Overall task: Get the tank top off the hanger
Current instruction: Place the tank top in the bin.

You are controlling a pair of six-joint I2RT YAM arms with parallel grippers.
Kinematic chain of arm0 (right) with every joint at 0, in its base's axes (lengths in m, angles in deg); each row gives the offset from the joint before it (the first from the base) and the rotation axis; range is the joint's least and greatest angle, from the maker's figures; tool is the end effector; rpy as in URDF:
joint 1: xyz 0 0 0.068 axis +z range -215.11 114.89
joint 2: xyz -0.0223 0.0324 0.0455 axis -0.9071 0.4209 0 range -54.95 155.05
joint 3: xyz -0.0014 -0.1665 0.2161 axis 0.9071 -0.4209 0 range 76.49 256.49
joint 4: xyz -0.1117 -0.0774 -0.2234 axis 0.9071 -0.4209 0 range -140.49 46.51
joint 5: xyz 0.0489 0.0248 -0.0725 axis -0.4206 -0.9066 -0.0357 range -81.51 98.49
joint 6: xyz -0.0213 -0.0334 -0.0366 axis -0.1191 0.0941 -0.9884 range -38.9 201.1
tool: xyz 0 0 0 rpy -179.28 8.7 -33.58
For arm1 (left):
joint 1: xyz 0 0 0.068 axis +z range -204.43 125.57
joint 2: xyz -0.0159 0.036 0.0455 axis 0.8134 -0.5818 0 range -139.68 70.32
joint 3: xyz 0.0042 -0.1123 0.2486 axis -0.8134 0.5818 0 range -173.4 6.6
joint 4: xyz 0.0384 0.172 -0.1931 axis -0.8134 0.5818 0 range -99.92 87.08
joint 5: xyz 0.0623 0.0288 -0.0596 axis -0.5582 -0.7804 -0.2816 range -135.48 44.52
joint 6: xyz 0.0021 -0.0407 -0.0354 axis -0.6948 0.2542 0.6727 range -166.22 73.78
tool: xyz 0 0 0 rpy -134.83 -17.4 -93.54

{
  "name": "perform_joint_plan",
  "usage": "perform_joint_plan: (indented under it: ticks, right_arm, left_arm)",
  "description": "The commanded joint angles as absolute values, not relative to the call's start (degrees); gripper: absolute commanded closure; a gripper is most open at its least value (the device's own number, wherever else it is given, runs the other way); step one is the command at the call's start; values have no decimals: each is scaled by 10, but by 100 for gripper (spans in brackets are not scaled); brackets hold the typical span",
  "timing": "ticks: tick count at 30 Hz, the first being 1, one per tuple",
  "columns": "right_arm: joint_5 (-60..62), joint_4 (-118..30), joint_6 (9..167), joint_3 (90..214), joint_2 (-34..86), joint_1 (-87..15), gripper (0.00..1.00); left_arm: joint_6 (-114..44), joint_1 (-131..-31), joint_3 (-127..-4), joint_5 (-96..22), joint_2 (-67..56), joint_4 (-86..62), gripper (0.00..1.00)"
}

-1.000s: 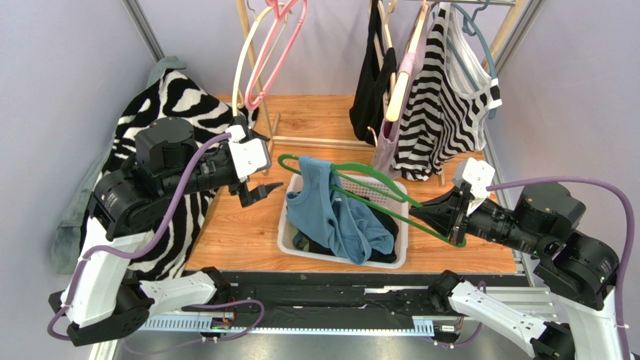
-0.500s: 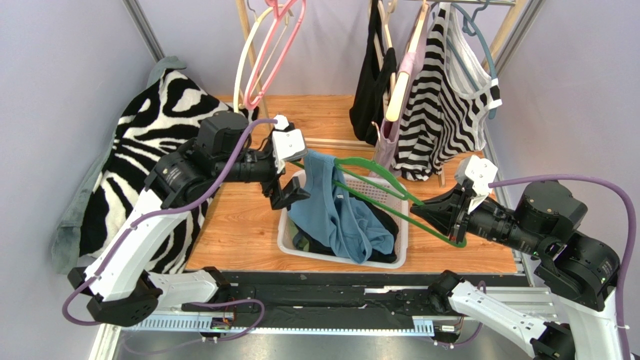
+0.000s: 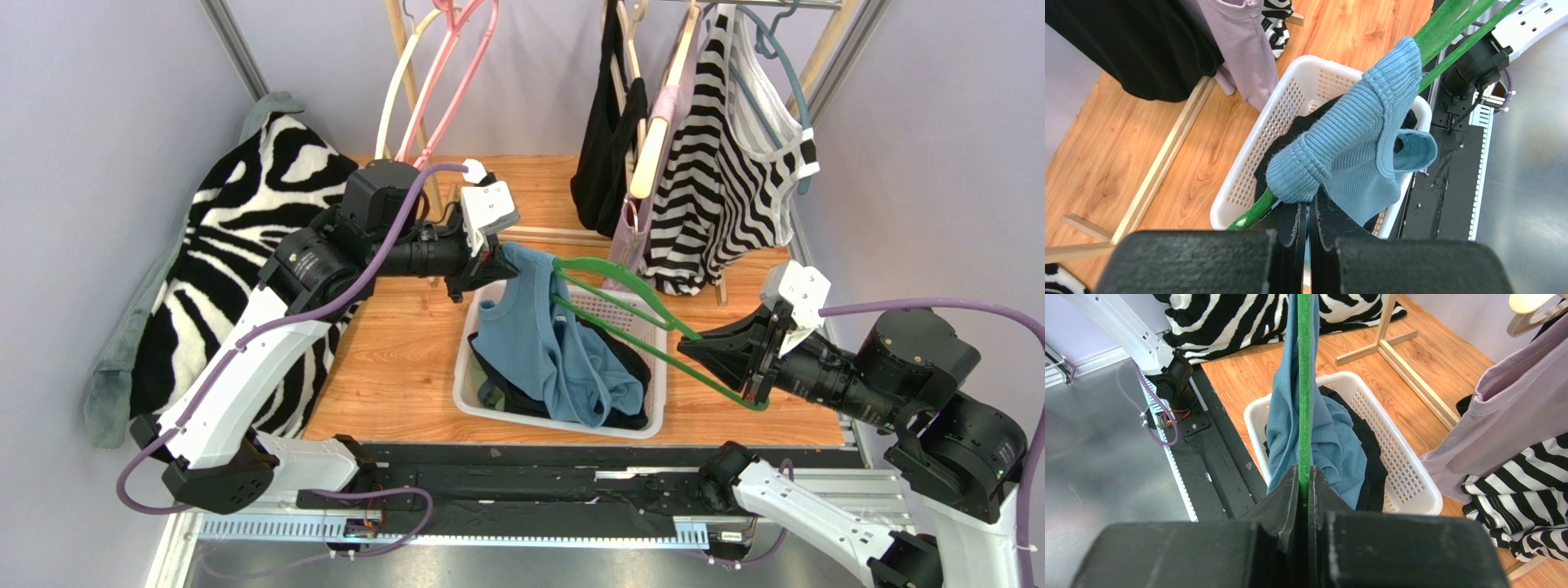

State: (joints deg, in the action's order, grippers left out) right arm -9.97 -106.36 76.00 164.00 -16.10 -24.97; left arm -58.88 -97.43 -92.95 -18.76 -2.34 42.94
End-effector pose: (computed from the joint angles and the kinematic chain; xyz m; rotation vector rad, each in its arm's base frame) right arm 0.0201 0.0315 0.4762 -0.9284 1.6192 0.7206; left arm 0.1557 -0.1671 0.4834 1.2222 1.6649 -0.8026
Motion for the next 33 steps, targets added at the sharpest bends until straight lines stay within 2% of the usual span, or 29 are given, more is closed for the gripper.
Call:
perform_joint_plan:
  ticks: [1, 8, 16, 22, 26, 28, 29, 30, 33]
  right_arm:
    - [-87, -1021, 762, 1653, -165, -250, 100]
    - [-11, -1097, 756, 1665, -183, -250, 100]
    - [-48, -1210, 785, 1756, -240, -250, 100]
    - [5, -1256, 795, 1869, -242, -251, 100]
    - [39, -1204, 807, 1851, -241, -250, 100]
    - [43, -1156, 821, 1828, -228, -250, 100]
    - [50, -1140, 838, 1805, -219, -251, 100]
    - [54, -1113, 847, 1800, -207, -251, 100]
    - [81, -1070, 887, 1800, -130, -251, 100]
  left_arm:
    - [-574, -972, -961, -173, -17, 410, 100]
    - [-565, -950, -1026, -195, -8, 418, 100]
    - [-573, -947, -1056, -286, -22, 409, 100]
    - [-565, -946, -1041, -207, -36, 415, 100]
    - [-575, -961, -1016, -157, -38, 428, 100]
    - [-603, -972, -1003, -121, -37, 447, 70]
    - [-610, -984, -999, -112, -37, 452, 20]
    - [-624, -991, -998, -105, -37, 464, 1]
    - [-646, -999, -1009, -113, -32, 477, 1]
